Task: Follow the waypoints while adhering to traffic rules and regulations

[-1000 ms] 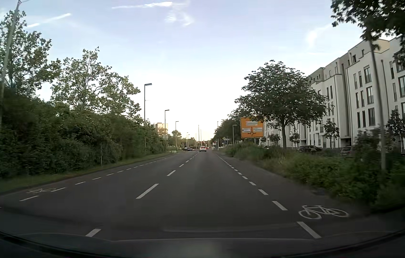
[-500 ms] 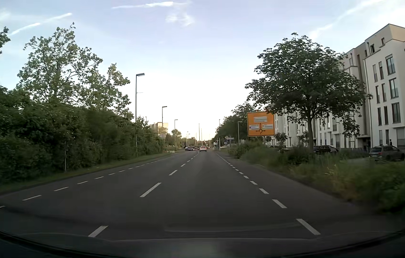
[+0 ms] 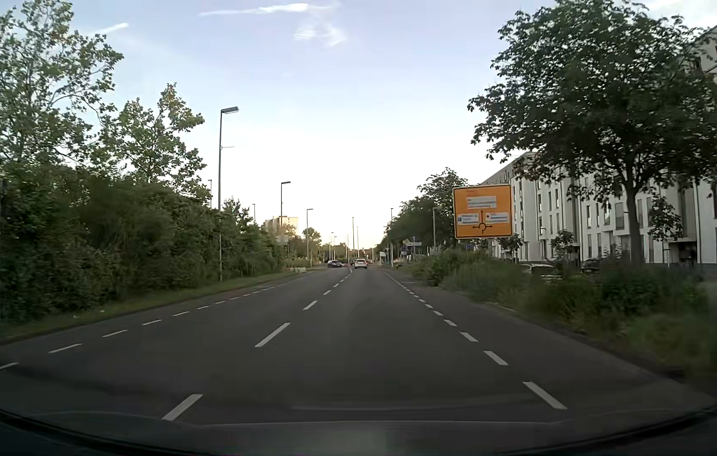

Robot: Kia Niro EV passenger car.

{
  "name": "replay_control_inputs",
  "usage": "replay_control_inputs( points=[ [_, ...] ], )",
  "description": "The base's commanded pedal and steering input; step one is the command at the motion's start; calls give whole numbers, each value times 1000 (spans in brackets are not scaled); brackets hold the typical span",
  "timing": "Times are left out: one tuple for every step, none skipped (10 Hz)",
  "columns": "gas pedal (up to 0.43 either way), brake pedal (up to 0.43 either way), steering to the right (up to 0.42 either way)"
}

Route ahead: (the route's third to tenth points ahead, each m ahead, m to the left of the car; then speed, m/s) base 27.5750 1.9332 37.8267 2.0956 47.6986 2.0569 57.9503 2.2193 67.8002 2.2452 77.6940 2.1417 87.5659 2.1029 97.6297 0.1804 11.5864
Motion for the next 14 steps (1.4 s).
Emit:
replay_control_inputs(
  points=[
    [0, 0, -3],
    [0, 0, -3],
    [0, 0, -3],
    [0, 0, -3],
    [0, 0, -2],
    [0, 0, -1],
    [0, 0, 0],
    [0, 0, 0],
    [0, 0, 0],
    [0, 0, 0],
    [0, 18, 1],
    [0, 49, 1],
    [0, 49, 1],
    [0, 49, 1]
  ],
)
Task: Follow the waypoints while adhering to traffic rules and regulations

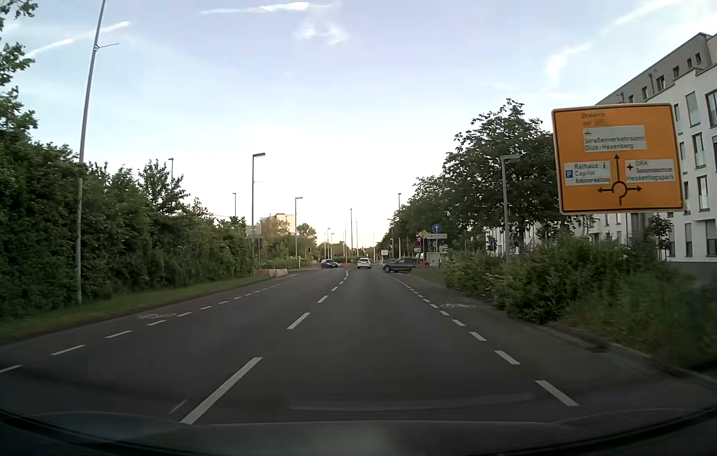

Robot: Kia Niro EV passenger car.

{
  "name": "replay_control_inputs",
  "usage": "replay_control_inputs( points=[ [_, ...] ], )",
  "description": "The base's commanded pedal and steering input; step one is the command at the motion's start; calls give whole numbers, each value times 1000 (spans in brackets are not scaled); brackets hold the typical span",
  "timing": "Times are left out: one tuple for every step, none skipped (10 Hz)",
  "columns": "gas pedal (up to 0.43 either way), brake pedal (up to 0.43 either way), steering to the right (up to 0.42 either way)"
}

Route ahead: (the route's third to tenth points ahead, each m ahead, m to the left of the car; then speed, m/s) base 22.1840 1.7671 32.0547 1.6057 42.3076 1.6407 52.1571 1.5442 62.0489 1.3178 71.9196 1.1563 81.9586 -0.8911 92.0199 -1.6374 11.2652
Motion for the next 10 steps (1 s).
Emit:
replay_control_inputs(
  points=[
    [0, 49, 1],
    [0, 49, 1],
    [0, 49, 1],
    [0, 55, 1],
    [0, 67, 1],
    [0, 73, 1],
    [0, 73, 1],
    [0, 61, 1],
    [0, 49, 1],
    [0, 0, 0]
  ],
)
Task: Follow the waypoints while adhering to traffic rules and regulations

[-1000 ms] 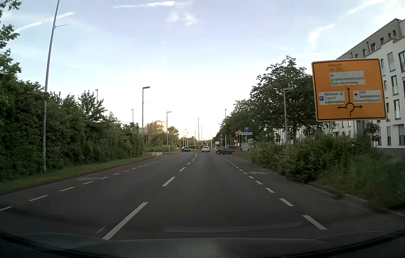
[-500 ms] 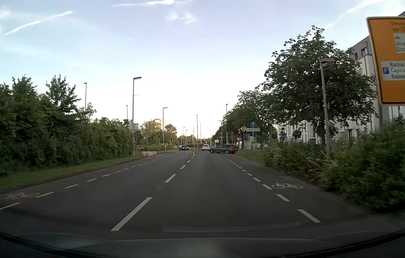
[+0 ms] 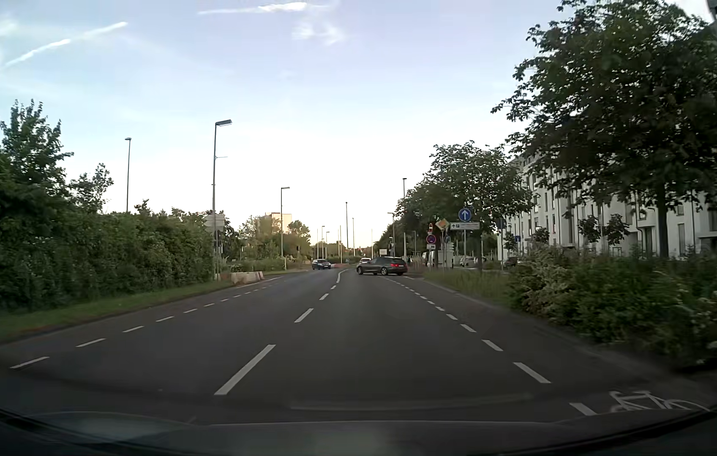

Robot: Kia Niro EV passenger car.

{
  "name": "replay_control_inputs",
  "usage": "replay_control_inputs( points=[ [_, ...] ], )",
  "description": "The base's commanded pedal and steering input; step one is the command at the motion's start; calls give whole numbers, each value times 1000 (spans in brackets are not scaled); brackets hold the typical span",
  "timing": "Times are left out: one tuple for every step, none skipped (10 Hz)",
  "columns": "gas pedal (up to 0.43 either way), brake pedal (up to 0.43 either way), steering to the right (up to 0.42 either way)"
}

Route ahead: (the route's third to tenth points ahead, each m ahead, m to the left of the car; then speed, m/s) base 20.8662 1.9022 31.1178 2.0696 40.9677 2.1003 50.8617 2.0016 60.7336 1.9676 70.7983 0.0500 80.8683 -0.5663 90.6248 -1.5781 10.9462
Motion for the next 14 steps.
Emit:
replay_control_inputs(
  points=[
    [0, 0, 0],
    [0, 0, 0],
    [0, 0, -1],
    [0, 0, -3],
    [0, 0, -4],
    [0, 0, -4],
    [0, 0, -4],
    [0, 0, -4],
    [0, 0, -4],
    [0, 0, -4],
    [0, 0, -4],
    [0, 0, -4],
    [0, 0, -4],
    [0, 0, -4]
  ],
)
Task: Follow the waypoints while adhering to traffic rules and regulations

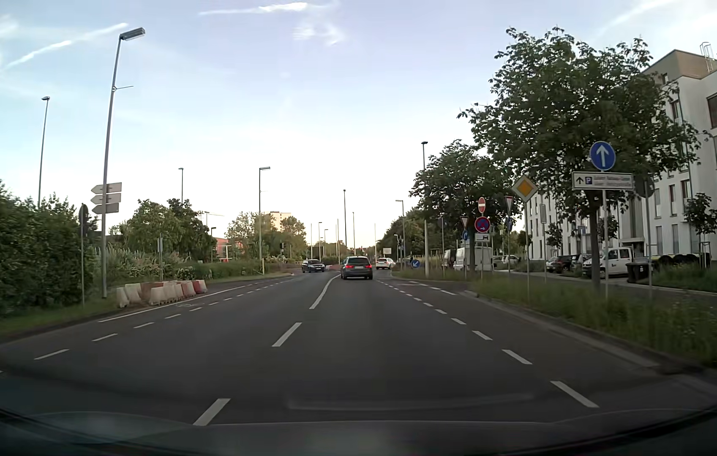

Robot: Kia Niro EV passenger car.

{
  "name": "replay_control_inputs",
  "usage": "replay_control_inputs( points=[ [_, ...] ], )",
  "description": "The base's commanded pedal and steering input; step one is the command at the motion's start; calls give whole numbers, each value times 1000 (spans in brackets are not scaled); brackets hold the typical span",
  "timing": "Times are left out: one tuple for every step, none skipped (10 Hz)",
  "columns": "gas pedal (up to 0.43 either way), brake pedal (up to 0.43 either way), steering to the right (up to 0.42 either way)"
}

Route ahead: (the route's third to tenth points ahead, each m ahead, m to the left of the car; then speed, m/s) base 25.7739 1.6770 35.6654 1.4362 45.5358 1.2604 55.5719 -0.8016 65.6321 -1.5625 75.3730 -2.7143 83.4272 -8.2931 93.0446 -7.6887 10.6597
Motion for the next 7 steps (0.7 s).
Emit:
replay_control_inputs(
  points=[
    [0, 0, -4],
    [0, 0, -4],
    [0, 0, -4],
    [0, 0, -4],
    [0, 0, -4],
    [0, 0, -4],
    [0, 0, -4]
  ],
)
